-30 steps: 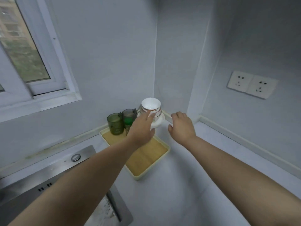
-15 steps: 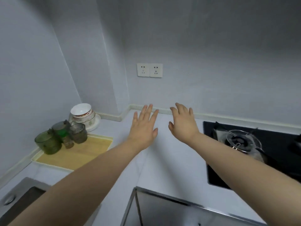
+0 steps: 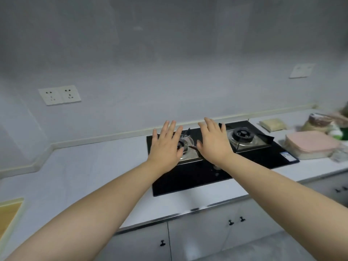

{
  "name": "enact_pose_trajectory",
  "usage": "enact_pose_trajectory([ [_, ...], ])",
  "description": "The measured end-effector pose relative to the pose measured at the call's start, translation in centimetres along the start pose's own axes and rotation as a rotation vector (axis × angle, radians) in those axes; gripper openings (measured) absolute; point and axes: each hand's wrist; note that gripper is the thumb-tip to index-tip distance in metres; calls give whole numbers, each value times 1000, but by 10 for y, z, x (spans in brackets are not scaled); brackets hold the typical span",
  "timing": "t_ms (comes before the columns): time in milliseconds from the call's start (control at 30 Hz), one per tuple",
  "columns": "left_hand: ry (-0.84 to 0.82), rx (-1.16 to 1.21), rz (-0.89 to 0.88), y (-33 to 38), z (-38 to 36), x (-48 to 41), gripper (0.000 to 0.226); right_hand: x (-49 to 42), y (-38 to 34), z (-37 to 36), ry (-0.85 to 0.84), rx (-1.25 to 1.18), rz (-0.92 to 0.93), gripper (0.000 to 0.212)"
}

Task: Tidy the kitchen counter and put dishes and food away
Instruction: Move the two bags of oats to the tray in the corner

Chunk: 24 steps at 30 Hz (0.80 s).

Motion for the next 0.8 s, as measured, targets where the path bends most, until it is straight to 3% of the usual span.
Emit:
enact_pose_trajectory([
  [467, -7, 156, -286, 316, -36, -136, 68, 88, 322, 32, -33, 87, -323, 61],
  [800, -70, 175, -457, 465, -69, -199, 67, 141, 481, 29, -99, 110, -538, 64],
])
Point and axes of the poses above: each hand's wrist, its own x-axis away from the middle knuckle, its own z-axis out of the back of the hand, y = z × x, and after that the axes turned 5 degrees about -y, right-handed
